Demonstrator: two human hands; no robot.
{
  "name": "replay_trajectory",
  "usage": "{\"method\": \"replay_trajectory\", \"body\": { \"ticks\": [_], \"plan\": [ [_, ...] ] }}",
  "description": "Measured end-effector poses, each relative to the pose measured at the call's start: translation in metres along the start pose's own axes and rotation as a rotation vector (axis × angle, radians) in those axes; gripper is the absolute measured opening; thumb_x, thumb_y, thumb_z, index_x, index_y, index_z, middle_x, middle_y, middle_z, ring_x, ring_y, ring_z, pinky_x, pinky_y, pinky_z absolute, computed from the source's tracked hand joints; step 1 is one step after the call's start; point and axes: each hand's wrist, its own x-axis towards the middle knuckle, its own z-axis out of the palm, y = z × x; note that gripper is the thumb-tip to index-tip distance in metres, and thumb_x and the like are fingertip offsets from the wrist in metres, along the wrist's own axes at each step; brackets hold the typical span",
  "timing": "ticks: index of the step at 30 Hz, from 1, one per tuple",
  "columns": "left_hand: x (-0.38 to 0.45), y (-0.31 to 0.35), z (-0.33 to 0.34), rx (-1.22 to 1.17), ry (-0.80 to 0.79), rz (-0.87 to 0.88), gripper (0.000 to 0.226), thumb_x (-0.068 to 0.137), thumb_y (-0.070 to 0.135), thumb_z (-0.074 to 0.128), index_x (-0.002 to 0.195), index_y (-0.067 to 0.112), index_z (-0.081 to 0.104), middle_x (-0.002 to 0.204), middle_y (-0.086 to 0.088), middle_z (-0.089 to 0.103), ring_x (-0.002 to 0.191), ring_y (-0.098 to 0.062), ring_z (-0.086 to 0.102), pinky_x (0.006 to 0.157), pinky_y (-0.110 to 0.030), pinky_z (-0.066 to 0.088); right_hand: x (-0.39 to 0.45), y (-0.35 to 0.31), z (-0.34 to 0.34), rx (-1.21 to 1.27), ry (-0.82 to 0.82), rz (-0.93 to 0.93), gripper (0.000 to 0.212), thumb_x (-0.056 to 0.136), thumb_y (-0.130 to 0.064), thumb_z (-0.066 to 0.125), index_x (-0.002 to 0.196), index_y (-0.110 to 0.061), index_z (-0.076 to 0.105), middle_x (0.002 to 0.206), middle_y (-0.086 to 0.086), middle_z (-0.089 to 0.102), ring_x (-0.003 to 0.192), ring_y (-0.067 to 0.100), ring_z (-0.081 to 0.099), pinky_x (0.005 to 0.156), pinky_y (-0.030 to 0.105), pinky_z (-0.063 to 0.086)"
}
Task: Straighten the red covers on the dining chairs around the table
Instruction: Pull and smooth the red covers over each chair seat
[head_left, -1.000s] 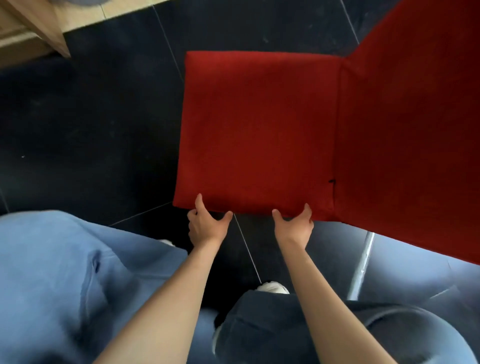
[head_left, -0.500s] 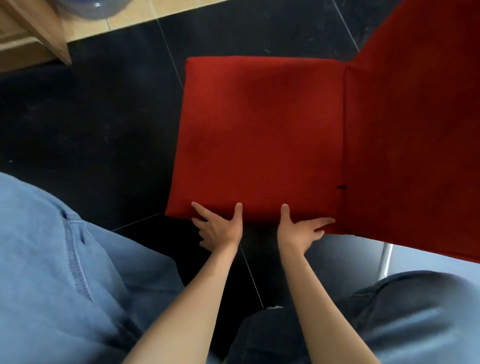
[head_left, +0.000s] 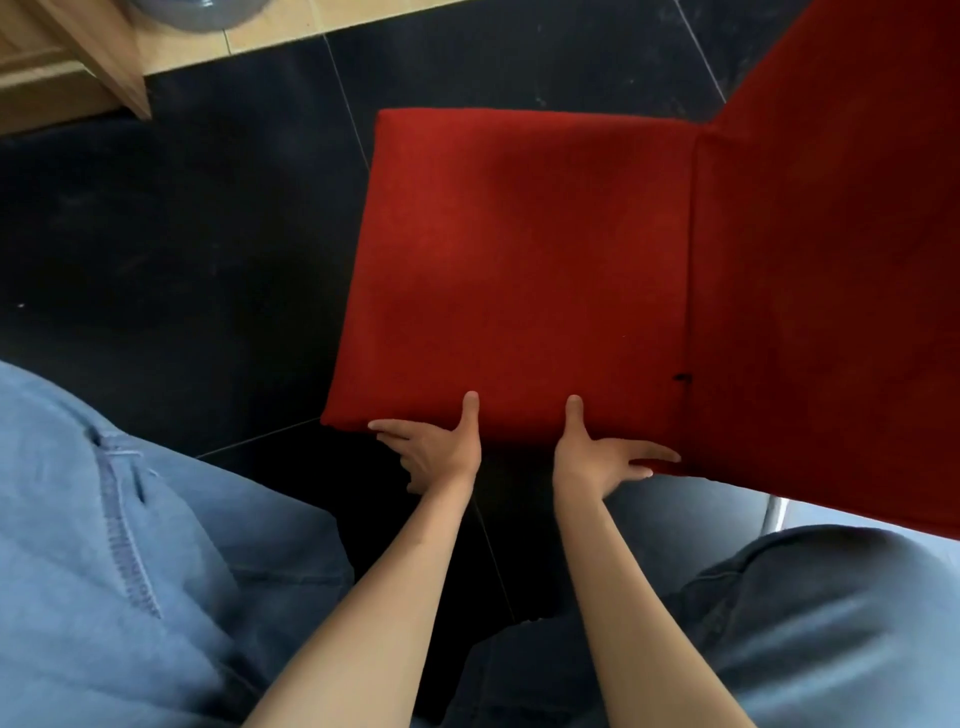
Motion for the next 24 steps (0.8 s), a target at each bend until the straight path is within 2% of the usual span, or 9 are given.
{"method": "replay_trajectory", "body": {
  "ticks": [3, 6, 8, 11, 13, 15, 19, 24],
  "plan": [
    [0.001, -0.003, 0.002, -0.126, -0.012, 0.004, 0.133, 0.072, 0.069, 0.066, 0.146, 0.012, -0.029, 0.161, -0.016, -0.001, 0.139, -0.04, 0.03, 0.108, -0.053, 0.032, 0.0, -0.001, 0.002, 0.021, 0.003, 0.02, 0.138, 0.072, -0.055, 0.077, 0.144, -0.02, -0.034, 0.158, 0.023, -0.013, 0.137, 0.041, 0.035, 0.108, 0.045, 0.037],
    [0.004, -0.006, 0.006, -0.287, -0.039, 0.006, 0.134, 0.074, 0.061, 0.072, 0.144, 0.019, -0.035, 0.155, -0.02, 0.022, 0.135, -0.036, 0.039, 0.107, -0.045, 0.036, -0.001, -0.002, 0.003, 0.049, 0.001, 0.044, 0.139, 0.069, -0.053, 0.08, 0.143, -0.026, -0.035, 0.158, 0.023, -0.009, 0.134, 0.041, 0.039, 0.105, 0.046, 0.04],
    [0.005, -0.006, 0.01, -0.391, -0.046, 0.005, 0.133, 0.076, 0.054, 0.074, 0.142, 0.023, -0.037, 0.15, -0.018, 0.033, 0.133, -0.033, 0.043, 0.108, -0.042, 0.036, -0.001, 0.0, 0.003, 0.096, 0.0, 0.046, 0.141, 0.068, -0.051, 0.082, 0.143, -0.031, -0.035, 0.156, 0.023, 0.007, 0.128, 0.04, 0.045, 0.101, 0.046, 0.043],
    [0.006, -0.003, 0.014, -0.51, -0.044, -0.022, 0.135, 0.074, 0.049, 0.077, 0.141, 0.028, -0.038, 0.151, -0.018, 0.032, 0.134, -0.032, 0.041, 0.11, -0.044, 0.035, -0.001, 0.005, 0.003, 0.205, 0.004, 0.028, 0.141, 0.067, -0.044, 0.085, 0.143, -0.034, -0.034, 0.145, 0.018, 0.036, 0.12, 0.032, 0.054, 0.095, 0.042, 0.047],
    [0.007, -0.002, 0.016, -0.554, -0.049, -0.043, 0.136, 0.073, 0.048, 0.079, 0.141, 0.031, -0.038, 0.151, -0.018, 0.03, 0.134, -0.032, 0.041, 0.11, -0.048, 0.037, 0.0, 0.007, 0.004, 0.233, 0.005, 0.027, 0.142, 0.068, -0.043, 0.085, 0.142, -0.036, -0.035, 0.138, 0.016, 0.045, 0.11, 0.026, 0.058, 0.09, 0.037, 0.048],
    [0.008, -0.002, 0.017, -0.577, -0.05, -0.054, 0.137, 0.072, 0.049, 0.08, 0.14, 0.034, -0.038, 0.151, -0.017, 0.029, 0.133, -0.032, 0.042, 0.107, -0.052, 0.04, 0.002, 0.008, 0.006, 0.236, 0.005, 0.025, 0.142, 0.067, -0.044, 0.085, 0.141, -0.037, -0.036, 0.136, 0.016, 0.045, 0.099, 0.019, 0.056, 0.086, 0.035, 0.047],
    [0.009, -0.002, 0.02, -0.588, -0.024, -0.039, 0.137, 0.072, 0.049, 0.08, 0.14, 0.033, -0.038, 0.153, -0.017, 0.027, 0.134, -0.031, 0.041, 0.11, -0.05, 0.037, 0.002, 0.01, 0.008, 0.249, -0.005, 0.017, 0.141, 0.068, -0.044, 0.085, 0.138, -0.04, -0.038, 0.136, 0.018, 0.041, 0.095, 0.021, 0.054, 0.09, 0.042, 0.05],
    [0.007, 0.004, 0.026, -0.647, 0.051, -0.064, 0.133, 0.073, 0.049, 0.079, 0.142, 0.035, -0.034, 0.151, -0.019, 0.028, 0.13, -0.035, 0.045, 0.104, -0.049, 0.042, 0.002, 0.013, 0.011, 0.266, 0.02, 0.003, 0.142, 0.067, -0.046, 0.084, 0.137, -0.04, -0.039, 0.138, 0.018, 0.041, 0.112, 0.029, 0.057, 0.092, 0.043, 0.049]
  ]
}}
